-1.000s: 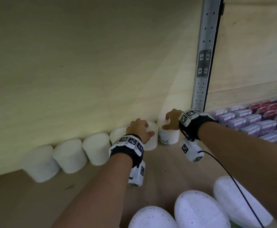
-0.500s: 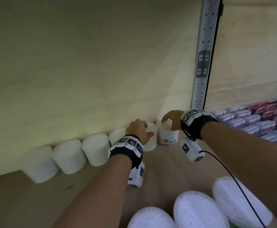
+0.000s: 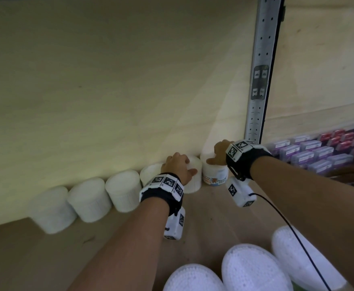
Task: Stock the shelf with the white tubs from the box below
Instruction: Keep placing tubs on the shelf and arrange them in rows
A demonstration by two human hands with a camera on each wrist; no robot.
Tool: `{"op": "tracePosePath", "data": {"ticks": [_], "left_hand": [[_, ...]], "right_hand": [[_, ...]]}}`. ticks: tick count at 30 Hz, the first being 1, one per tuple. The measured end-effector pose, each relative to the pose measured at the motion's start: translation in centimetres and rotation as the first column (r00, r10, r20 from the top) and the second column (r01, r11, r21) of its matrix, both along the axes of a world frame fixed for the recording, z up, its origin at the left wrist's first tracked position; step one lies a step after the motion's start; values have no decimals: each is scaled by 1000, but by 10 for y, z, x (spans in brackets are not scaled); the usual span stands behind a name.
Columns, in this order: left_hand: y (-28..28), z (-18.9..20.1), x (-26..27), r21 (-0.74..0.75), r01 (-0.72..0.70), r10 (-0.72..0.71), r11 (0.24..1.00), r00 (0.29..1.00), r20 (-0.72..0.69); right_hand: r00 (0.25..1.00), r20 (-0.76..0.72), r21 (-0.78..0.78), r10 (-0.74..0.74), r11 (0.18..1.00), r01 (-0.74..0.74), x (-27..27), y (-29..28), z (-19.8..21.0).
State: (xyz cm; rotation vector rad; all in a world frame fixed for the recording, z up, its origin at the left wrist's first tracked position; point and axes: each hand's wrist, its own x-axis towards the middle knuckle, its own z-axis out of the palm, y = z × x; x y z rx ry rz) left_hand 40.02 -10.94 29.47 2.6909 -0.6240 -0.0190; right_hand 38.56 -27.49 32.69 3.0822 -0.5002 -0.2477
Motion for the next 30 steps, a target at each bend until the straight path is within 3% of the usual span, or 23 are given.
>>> {"op": "tracePosePath", "data": {"ticks": [6,12,17,30], "left_hand": [[0,-1,1,-6,0,0,1000,1000,3],[1,-2,1,-21,0,0,1000,1000,4],[1,-2,2,-16,8,-8,1000,1000,12],[1,-2,1,-37,0,0,999,1000,4]], "right_hand": [[999,-21,-38,-39,999,38,-3,7,0],[998,-52,35,27,999,-25,19,-16,-10],[994,-52,41,101,994,-99,-10,7,13],[991,-50,105,125,987,-119,-8,-6,12]]}}
